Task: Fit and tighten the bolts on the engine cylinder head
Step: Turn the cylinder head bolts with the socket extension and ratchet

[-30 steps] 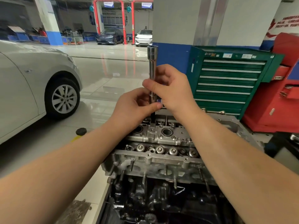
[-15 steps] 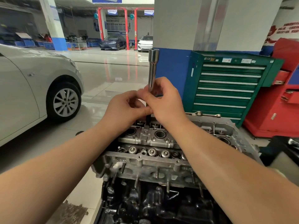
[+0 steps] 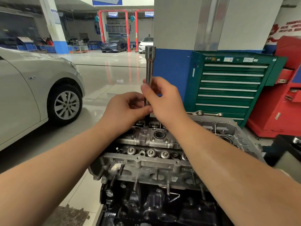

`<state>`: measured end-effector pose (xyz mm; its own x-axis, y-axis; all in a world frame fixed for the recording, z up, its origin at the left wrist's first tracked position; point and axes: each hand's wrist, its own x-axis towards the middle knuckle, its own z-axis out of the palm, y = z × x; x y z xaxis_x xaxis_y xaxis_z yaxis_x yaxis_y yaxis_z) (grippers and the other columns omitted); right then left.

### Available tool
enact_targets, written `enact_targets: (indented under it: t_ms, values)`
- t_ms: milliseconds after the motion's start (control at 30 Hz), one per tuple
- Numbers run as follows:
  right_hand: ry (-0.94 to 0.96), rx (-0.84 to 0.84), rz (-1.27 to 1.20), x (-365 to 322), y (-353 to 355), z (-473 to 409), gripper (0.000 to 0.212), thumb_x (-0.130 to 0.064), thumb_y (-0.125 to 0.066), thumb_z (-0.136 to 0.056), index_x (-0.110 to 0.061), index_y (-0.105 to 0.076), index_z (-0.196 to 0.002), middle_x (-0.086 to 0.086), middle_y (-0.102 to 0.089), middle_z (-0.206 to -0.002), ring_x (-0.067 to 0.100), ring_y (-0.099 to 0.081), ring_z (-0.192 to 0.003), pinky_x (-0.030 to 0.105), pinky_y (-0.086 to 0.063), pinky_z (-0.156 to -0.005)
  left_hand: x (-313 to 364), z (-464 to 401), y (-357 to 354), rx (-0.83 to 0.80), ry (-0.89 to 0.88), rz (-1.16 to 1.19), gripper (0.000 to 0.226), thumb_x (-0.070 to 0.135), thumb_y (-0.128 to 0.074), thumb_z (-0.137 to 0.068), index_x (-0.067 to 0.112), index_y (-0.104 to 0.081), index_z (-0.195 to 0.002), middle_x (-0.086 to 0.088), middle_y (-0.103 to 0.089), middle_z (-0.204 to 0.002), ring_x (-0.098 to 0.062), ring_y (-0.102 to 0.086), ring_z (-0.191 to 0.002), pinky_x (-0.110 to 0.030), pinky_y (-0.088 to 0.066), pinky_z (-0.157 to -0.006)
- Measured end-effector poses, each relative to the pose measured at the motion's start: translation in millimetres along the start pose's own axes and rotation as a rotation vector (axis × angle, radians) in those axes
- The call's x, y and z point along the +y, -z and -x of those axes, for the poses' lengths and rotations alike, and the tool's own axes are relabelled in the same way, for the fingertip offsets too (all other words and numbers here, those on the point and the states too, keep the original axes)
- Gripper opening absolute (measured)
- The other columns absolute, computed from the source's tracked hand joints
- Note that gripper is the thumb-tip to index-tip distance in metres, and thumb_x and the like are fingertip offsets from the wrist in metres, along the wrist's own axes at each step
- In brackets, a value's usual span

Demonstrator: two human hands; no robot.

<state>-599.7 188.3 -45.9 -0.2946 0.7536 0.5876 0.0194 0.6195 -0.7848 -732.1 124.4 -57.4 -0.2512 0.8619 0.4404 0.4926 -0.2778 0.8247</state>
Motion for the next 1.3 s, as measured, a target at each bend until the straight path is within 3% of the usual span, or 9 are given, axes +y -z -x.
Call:
enact_targets:
  t_ms: [100, 200, 333, 467, 600, 733, 833, 1067, 1300]
  values:
    - [-0.023, -0.044, -0.009, -0.8, 1.7, 0.8, 0.018, -0.031, -0.062, -0.097, -0.043, -0.070, -0.108, -0.008, -0.073, -0.101, 0.013, -0.066, -0.104, 0.048, -0.056, -0.095, 1.2, 2.2, -1.8, -0.046, -0.007, 0.061, 0.028, 0.019, -0.081, -0.084, 0.026, -0.076, -0.111, -0.010, -0.078, -0.090, -0.034, -0.074, -0.088, -0.054, -0.060, -0.090]
    - [-0.017, -0.023, 0.042, -1.0, 4.1, 0.1, 0.015, -0.029, -0.070, -0.094, -0.037, -0.074, -0.106, -0.012, -0.074, -0.098, 0.008, -0.068, -0.101, 0.045, -0.057, -0.093, 4.3, 2.0, -2.3, -0.048, -0.018, 0.050, 0.033, 0.036, -0.083, -0.072, 0.031, -0.076, -0.104, -0.009, -0.077, -0.091, -0.033, -0.073, -0.091, -0.046, -0.061, -0.088]
    - [-0.019, 0.007, 0.062, 0.5, 2.4, -1.0, 0.014, -0.038, -0.081, -0.084, -0.033, -0.071, -0.094, -0.012, -0.071, -0.090, 0.008, -0.066, -0.093, 0.036, -0.057, -0.083, 2.2, -1.1, -3.2, 0.009, -0.045, -0.064, 0.027, 0.026, -0.091, -0.074, 0.035, -0.072, -0.090, -0.004, -0.076, -0.085, -0.024, -0.071, -0.083, -0.034, -0.057, -0.076]
    - [-0.017, -0.028, 0.028, -0.8, 1.7, -0.5, 0.004, -0.039, -0.068, -0.095, -0.040, -0.072, -0.096, -0.020, -0.071, -0.091, 0.000, -0.064, -0.093, 0.028, -0.051, -0.081, 3.3, 0.4, -0.6, -0.036, -0.015, -0.007, 0.019, 0.018, -0.084, -0.085, 0.022, -0.078, -0.103, -0.017, -0.076, -0.094, -0.037, -0.072, -0.094, -0.051, -0.058, -0.090]
    - [-0.028, -0.039, 0.058, 0.0, 3.8, -0.7, 0.010, -0.032, -0.067, -0.097, -0.037, -0.074, -0.103, -0.017, -0.072, -0.097, 0.011, -0.068, -0.097, 0.047, -0.059, -0.088, 7.7, 5.1, -0.6, -0.096, 0.008, 0.105, 0.024, 0.006, -0.073, -0.094, 0.017, -0.076, -0.115, -0.013, -0.079, -0.102, -0.030, -0.075, -0.101, -0.053, -0.056, -0.096]
    - [-0.006, -0.014, 0.062, 0.7, 5.0, -0.4, 0.011, -0.038, -0.078, -0.088, -0.044, -0.068, -0.088, -0.022, -0.070, -0.093, 0.002, -0.065, -0.100, 0.041, -0.057, -0.092, 7.6, 2.8, -2.4, -0.008, -0.006, 0.033, 0.028, 0.018, -0.086, -0.083, 0.021, -0.076, -0.109, -0.010, -0.077, -0.095, -0.034, -0.074, -0.092, -0.055, -0.059, -0.089]
    - [-0.002, -0.027, 0.031, 0.9, 4.3, -1.0, 0.007, -0.038, -0.076, -0.089, -0.042, -0.072, -0.094, -0.024, -0.071, -0.093, 0.004, -0.065, -0.101, 0.039, -0.056, -0.091, 3.0, 0.2, -0.7, 0.055, -0.018, 0.024, 0.031, 0.019, -0.090, -0.078, 0.013, -0.074, -0.103, -0.006, -0.074, -0.085, -0.029, -0.074, -0.082, -0.045, -0.063, -0.080]
    - [-0.013, -0.020, 0.009, 2.0, 5.8, -2.8, 0.019, -0.028, -0.070, -0.094, -0.046, -0.068, -0.088, -0.020, -0.072, -0.095, -0.002, -0.065, -0.097, 0.028, -0.055, -0.086, 0.2, -1.2, -1.6, -0.122, -0.058, 0.113, 0.021, 0.013, -0.074, -0.096, 0.022, -0.076, -0.115, -0.004, -0.080, -0.107, -0.020, -0.075, -0.106, -0.039, -0.057, -0.100]
    - [-0.050, -0.006, -0.033, 5.2, 3.8, -3.4, 0.009, -0.035, -0.077, -0.089, -0.039, -0.071, -0.094, -0.022, -0.072, -0.095, -0.005, -0.065, -0.095, 0.022, -0.051, -0.082, -2.1, -4.5, -4.6, 0.019, -0.063, -0.108, 0.027, 0.032, -0.086, -0.081, 0.018, -0.076, -0.101, -0.009, -0.074, -0.085, -0.027, -0.068, -0.081, -0.042, -0.054, -0.076]
